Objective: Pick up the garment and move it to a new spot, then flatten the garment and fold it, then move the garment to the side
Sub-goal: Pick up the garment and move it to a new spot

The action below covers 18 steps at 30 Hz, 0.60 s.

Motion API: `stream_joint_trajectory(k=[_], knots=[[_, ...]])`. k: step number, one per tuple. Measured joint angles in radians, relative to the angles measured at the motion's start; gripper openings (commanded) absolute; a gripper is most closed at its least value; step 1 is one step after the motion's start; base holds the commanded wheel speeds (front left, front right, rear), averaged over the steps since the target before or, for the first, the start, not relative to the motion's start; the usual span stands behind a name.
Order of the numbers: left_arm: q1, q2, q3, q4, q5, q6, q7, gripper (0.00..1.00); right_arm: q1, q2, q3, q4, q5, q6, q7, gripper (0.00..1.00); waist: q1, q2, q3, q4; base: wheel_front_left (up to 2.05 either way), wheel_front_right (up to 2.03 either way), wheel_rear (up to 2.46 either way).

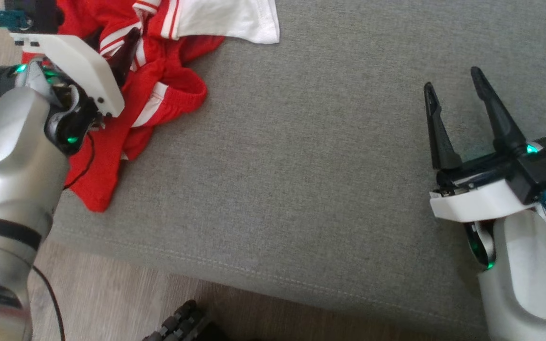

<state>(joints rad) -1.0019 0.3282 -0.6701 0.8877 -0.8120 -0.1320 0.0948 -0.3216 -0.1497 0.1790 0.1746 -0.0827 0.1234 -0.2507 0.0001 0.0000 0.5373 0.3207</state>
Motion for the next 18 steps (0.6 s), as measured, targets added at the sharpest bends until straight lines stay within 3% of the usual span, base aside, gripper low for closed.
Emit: stream_joint_trajectory(k=[2, 4, 12, 18], knots=[[-0.003, 0.007, -0.021, 0.004, -0.044, 0.0, -0.001, 1.0, -0.007, 0.0, -0.001, -0.001, 0.001, 0.0, 0.0, 1.0, 0.0, 0.0, 0.001, -0.007, 0.0, 0.0, 0.0], [-0.003, 0.022, -0.046, 0.0, -0.071, 0.0, -0.032, 0.0, -0.009, 0.001, -0.001, -0.004, 0.01, 0.0, 0.0, 1.0, 0.0, 0.0, 0.002, -0.013, 0.0, 0.0, 0.0], [-0.01, 0.076, -0.134, -0.007, -0.099, 0.0, -0.258, 0.0, -0.009, 0.008, 0.009, -0.004, 0.039, 0.0, 0.0, 1.0, 0.0, 0.0, -0.03, -0.017, 0.0, 0.0, 0.0], [-0.076, 0.123, -0.174, -0.035, -0.019, 0.0, -0.338, 0.0, -0.008, 0.039, 0.025, -0.003, 0.075, 0.0, 0.0, 1.0, -0.0001, 0.0, -0.092, -0.023, 0.0, 0.0, 0.0]])
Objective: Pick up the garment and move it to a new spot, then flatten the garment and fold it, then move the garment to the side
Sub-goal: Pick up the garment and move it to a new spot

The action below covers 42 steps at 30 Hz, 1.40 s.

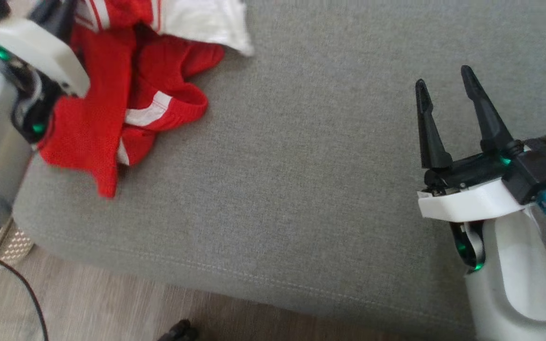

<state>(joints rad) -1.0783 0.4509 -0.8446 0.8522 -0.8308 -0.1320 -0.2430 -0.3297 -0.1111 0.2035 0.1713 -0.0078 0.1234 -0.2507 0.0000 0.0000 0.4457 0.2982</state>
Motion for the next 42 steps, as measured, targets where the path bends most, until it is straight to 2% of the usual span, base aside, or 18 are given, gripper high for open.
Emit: stream_joint_trajectory(k=[4, 9, 14, 19, 23, 34, 38, 42], knots=[[-0.031, 0.017, 0.026, -0.075, 0.03, 0.002, -0.005, 0.0, 0.008, 0.015, 0.002, 0.002, 0.015, 0.0, 0.0, 1.0, 0.0, 0.0, -0.05, -0.01, 0.0, 0.0, 0.0], [-0.034, 0.036, 0.084, -0.247, 0.067, 0.026, -0.007, 0.0, 0.042, 0.038, 0.009, 0.004, 0.037, 0.0, 0.0, 1.0, 0.0, 0.0001, -0.111, -0.042, 0.0, 0.0, 0.0], [-0.034, 0.045, 0.124, -0.426, 0.054, 0.062, -0.008, 0.0, 0.067, 0.042, 0.01, -0.004, 0.077, 0.0, 0.0, 1.0, 0.0, 0.0001, -0.152, -0.106, 0.0, 0.0, 0.0], [-0.034, 0.04, 0.125, -0.58, 0.034, 0.108, 0.059, 0.0, 0.07, 0.044, 0.024, -0.035, 0.133, 0.0, 0.0, 1.0, 0.0, 0.0001, -0.18, -0.185, 0.0, 0.0, 0.0], [-0.039, 0.025, 0.109, -0.652, 0.035, 0.142, 0.114, 0.0, 0.07, 0.045, 0.028, -0.057, 0.154, 0.0, 0.0, 1.0, 0.0, 0.0001, -0.189, -0.258, 0.0, 0.0, 0.0], [-0.093, -0.073, 0.026, -0.677, 0.036, 0.167, 0.199, 0.0, 0.069, 0.047, 0.011, -0.092, 0.2, 0.0, -0.004, 1.0, 0.0, 0.0001, -0.17, -0.43, 0.0, 0.0, 0.0], [-0.045, -0.1, -0.05, -0.625, 0.036, 0.155, 0.233, 0.0, 0.07, 0.047, 0.009, -0.105, 0.207, 0.0, -0.004, 1.0, -0.0001, 0.0001, -0.145, -0.466, 0.0, 0.0, 0.0], [0.069, -0.12, -0.116, -0.506, 0.05, 0.154, 0.208, 0.0, 0.069, 0.049, 0.014, -0.113, 0.206, 0.0, -0.004, 1.0, 0.0, 0.0, -0.103, -0.481, 0.0, 0.0, 0.0]])
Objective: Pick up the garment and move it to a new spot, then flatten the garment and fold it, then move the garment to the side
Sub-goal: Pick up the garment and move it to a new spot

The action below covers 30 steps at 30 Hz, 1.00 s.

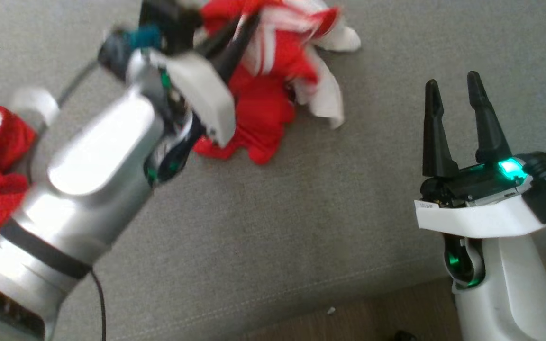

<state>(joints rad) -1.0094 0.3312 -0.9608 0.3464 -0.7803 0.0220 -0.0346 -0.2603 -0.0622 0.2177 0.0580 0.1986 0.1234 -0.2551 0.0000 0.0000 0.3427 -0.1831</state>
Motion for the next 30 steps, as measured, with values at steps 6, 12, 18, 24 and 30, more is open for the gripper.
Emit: stream_joint_trajectory(k=[6, 12, 18, 24, 30], knots=[[0.086, -0.046, -0.04, 0.2, 0.021, -0.039, -0.094, 0.0, -0.008, 0.004, 0.006, 0.002, -0.001, 0.0, 0.0, 1.0, 0.0, 0.0, 0.041, -0.006, 0.0, 0.0, 0.0], [0.093, -0.112, -0.049, 0.294, 0.043, -0.039, -0.19, 1.0, -0.001, 0.005, 0.015, 0.031, -0.024, 0.0, 0.0, 1.0, 0.0, 0.0, 0.003, 0.028, 0.0, 0.0, 0.0], [0.221, -0.113, 0.061, 0.199, 0.088, 0.026, -0.215, 1.0, 0.064, 0.005, 0.028, 0.079, -0.037, 0.0, 0.0, 1.0, 0.0, 0.0, -0.083, 0.073, 0.0, 0.0, 0.0], [0.504, -0.094, 0.302, -0.027, 0.221, 0.166, -0.22, 1.0, 0.105, 0.005, 0.046, 0.115, -0.045, 0.0, 0.0, 1.0, 0.0, 0.0, -0.173, 0.128, 0.0, 0.0, 0.0], [0.819, -0.12, 0.498, -0.209, 0.369, 0.208, -0.219, 1.0, 0.163, 0.006, 0.034, 0.134, -0.061, 0.0, 0.0, 1.0, 0.0, 0.0, -0.253, 0.181, 0.0, 0.0, 0.0]])
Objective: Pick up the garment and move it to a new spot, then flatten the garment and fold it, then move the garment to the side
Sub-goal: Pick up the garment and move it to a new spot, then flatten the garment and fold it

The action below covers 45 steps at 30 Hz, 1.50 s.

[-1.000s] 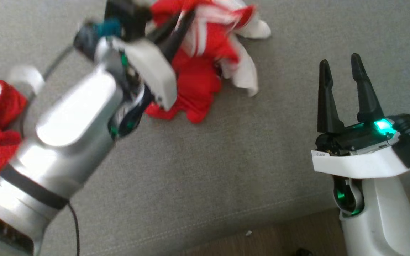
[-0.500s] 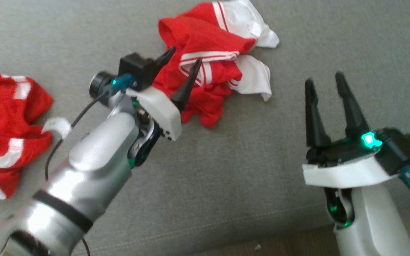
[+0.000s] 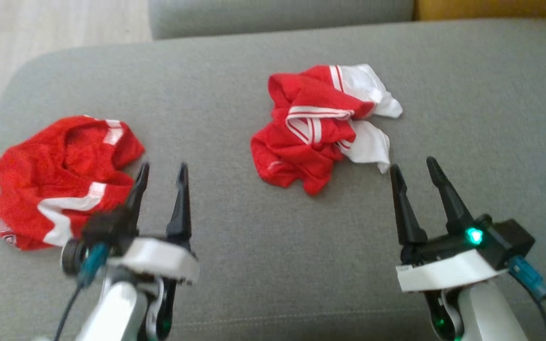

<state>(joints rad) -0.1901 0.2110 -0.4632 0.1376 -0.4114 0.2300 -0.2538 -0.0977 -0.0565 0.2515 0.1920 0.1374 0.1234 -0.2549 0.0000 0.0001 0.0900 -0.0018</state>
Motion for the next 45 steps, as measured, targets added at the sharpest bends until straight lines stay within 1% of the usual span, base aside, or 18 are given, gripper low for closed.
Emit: stream_joint_trajectory(k=[7, 8, 14, 24, 39, 45], knots=[[0.234, -0.086, 0.158, -0.125, 0.145, -0.01, 0.0, 1.0, 0.076, 0.003, -0.034, 0.01, -0.012, 0.0, 0.0, 1.0, 0.0, 0.0, -0.074, 0.047, 0.0, 0.0, 0.0], [0.283, -0.101, 0.186, -0.152, 0.201, -0.01, 0.0, 1.0, 0.096, 0.004, -0.037, 0.015, -0.02, 0.0, 0.0, 1.0, 0.0, 0.0, -0.089, 0.057, 0.0, 0.0, 0.0], [0.366, -0.127, 0.21, -0.187, 0.318, -0.011, 0.0, 1.0, 0.121, 0.005, -0.046, 0.021, -0.032, 0.0, 0.0, 1.0, 0.0, 0.0, -0.108, 0.07, 0.0, 0.0, 0.0], [0.374, -0.142, 0.221, -0.186, 0.35, -0.037, 0.0, 1.0, 0.121, 0.005, -0.053, 0.021, -0.032, 0.0, 0.0, 1.0, 0.0, 0.0, -0.118, 0.079, 0.0, 0.0, 0.0], [0.372, -0.149, 0.224, -0.184, 0.369, -0.047, 0.0, 1.0, 0.121, 0.005, -0.053, 0.021, -0.031, 0.0, 0.0, 1.0, 0.0, 0.0, -0.113, 0.078, 0.0, 0.0, 0.0], [0.362, -0.149, 0.216, -0.17, 0.377, -0.072, 0.0, 1.0, 0.12, 0.005, -0.062, 0.022, -0.048, 0.0, 0.0, 1.0, 0.0, 0.0, -0.105, 0.089, 0.0, 0.0, 0.0]])
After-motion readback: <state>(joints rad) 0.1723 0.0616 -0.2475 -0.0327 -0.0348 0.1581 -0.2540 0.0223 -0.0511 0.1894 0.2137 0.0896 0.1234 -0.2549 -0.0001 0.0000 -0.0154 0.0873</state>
